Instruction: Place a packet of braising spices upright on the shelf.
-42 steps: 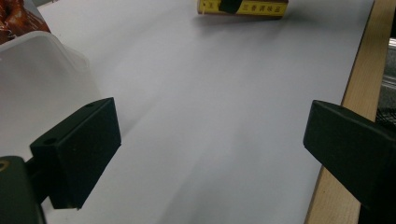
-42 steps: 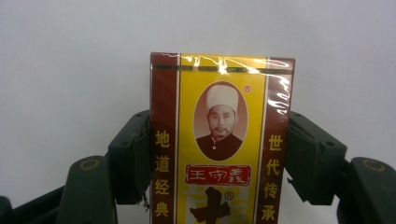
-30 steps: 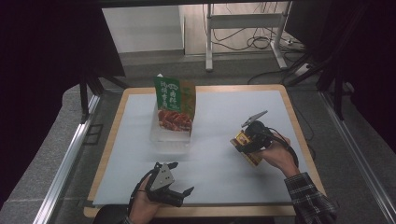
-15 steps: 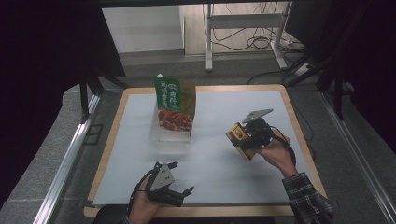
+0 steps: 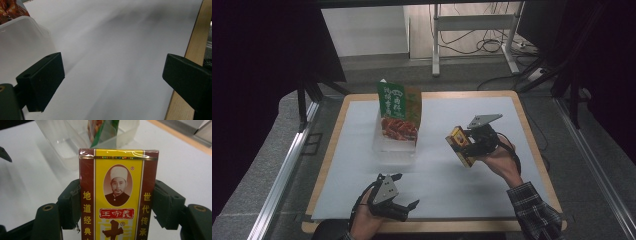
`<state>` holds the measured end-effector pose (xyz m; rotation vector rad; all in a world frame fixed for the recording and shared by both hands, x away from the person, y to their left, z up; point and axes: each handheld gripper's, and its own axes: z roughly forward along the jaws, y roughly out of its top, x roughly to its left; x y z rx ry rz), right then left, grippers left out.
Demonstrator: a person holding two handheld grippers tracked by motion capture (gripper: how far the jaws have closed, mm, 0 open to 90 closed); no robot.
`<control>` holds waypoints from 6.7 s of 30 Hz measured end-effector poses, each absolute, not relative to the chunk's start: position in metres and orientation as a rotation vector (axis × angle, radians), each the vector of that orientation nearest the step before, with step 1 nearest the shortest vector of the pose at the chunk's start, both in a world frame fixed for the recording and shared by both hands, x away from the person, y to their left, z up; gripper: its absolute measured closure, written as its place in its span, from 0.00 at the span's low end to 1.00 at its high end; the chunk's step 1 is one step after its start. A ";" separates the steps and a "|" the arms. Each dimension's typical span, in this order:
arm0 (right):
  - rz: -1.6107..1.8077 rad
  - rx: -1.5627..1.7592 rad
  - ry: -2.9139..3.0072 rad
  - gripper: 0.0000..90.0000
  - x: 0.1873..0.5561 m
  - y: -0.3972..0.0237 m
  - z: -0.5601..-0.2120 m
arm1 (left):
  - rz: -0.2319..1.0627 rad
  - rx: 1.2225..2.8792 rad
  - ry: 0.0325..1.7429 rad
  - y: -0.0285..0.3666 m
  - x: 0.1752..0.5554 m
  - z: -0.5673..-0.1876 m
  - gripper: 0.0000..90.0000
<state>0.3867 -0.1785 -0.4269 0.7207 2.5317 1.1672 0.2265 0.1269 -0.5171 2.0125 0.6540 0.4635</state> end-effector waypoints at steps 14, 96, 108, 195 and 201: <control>1.330 0.660 2.474 0.35 0.392 -0.158 -0.416 | 0.426 1.975 0.644 0.129 0.226 -0.516 0.04; 1.810 0.344 2.379 0.35 0.421 -0.017 -0.461 | 0.430 1.984 0.633 0.129 0.225 -0.515 0.04; 1.757 0.416 2.427 0.35 0.423 -0.029 -0.476 | 0.429 1.994 0.626 0.128 0.225 -0.516 0.04; 1.467 0.568 2.544 0.05 0.393 -0.090 -0.446 | 0.422 1.987 0.647 0.128 0.227 -0.517 0.04; 1.464 0.581 2.532 0.04 0.390 -0.101 -0.442 | 0.423 1.996 0.645 0.128 0.227 -0.517 0.04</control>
